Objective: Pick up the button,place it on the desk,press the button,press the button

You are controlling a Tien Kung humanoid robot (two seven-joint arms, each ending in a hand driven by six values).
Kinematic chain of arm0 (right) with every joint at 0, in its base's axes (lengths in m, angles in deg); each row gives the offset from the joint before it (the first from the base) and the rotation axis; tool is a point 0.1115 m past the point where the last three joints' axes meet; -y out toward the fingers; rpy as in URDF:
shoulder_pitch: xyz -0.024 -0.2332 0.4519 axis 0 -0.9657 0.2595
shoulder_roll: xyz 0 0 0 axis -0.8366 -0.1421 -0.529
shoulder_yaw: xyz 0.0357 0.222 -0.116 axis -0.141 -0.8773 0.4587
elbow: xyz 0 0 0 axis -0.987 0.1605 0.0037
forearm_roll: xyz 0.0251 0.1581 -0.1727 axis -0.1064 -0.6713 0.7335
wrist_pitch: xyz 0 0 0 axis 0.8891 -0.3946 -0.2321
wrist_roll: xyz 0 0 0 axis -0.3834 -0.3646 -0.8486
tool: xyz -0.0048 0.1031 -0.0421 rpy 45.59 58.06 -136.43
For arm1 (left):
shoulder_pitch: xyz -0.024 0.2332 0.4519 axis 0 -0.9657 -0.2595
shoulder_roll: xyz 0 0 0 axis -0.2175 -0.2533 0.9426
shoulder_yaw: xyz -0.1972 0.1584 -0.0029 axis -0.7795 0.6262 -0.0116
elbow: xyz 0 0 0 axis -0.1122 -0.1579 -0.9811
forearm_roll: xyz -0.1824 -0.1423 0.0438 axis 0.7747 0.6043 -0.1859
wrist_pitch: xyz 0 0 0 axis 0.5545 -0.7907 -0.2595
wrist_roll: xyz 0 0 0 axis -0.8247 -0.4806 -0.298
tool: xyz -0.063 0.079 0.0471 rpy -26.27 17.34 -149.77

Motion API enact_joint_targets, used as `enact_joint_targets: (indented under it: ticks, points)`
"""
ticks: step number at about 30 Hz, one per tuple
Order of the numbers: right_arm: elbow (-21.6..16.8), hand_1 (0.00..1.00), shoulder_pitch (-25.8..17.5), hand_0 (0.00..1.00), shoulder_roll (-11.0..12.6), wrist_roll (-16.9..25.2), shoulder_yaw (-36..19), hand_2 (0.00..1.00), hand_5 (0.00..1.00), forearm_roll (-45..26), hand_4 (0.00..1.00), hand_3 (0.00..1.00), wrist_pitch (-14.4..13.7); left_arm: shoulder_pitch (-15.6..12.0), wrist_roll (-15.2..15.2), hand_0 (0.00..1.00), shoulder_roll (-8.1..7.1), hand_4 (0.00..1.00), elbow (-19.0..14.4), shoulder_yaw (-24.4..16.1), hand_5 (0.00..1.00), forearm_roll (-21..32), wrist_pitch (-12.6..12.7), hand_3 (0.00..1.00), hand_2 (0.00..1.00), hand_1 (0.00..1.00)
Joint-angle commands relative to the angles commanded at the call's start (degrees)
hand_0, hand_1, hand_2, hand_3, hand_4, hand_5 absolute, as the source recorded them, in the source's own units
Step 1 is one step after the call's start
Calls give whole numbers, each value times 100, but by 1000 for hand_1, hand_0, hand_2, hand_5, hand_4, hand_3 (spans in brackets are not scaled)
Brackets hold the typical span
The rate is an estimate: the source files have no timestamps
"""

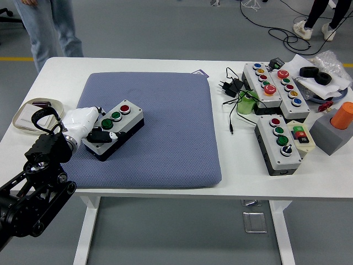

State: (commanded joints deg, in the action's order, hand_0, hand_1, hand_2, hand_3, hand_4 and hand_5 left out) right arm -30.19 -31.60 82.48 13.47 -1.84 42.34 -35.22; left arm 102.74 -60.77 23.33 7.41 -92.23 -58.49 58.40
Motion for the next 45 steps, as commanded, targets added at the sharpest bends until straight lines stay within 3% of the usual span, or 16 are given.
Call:
enact_joint_targets:
  ticks: [2, 6, 13, 22, 30, 45]
  points:
    - [0, 590, 4, 667, 0, -1, -6, 620, 70, 10, 287, 591, 1, 21, -178, 437, -27, 515, 16, 36, 2, 0, 38, 397, 293, 346]
    - [0, 590, 19, 667, -3, -2, -5, 620, 70, 1, 287, 591, 1, 120, -897, 437, -121, 515, 75, 219, 2, 45, 155, 397, 293, 346]
    - [0, 590, 42, 667, -4, 0, 8, 619, 70, -18, 286, 591, 4, 339, -1751, 438, -219, 484, 131, 481, 2, 47, 249, 385, 290, 346]
    - [0, 589, 49, 666, -2, 1, 14, 618, 68, -15, 285, 591, 4, 586, -2406, 421, -267, 452, 308, 799, 2, 17, 180, 373, 283, 345]
    - [0, 588, 64, 666, -5, -3, 14, 618, 68, -9, 285, 591, 1, 862, -3103, 415, -258, 438, 473, 964, 2, 16, 373, 370, 280, 343]
    - [0, 587, 80, 665, -4, -8, 25, 617, 67, -4, 284, 591, 2, 1210, -3694, 417, -404, 399, 700, 1333, 2, 0, 403, 359, 280, 346]
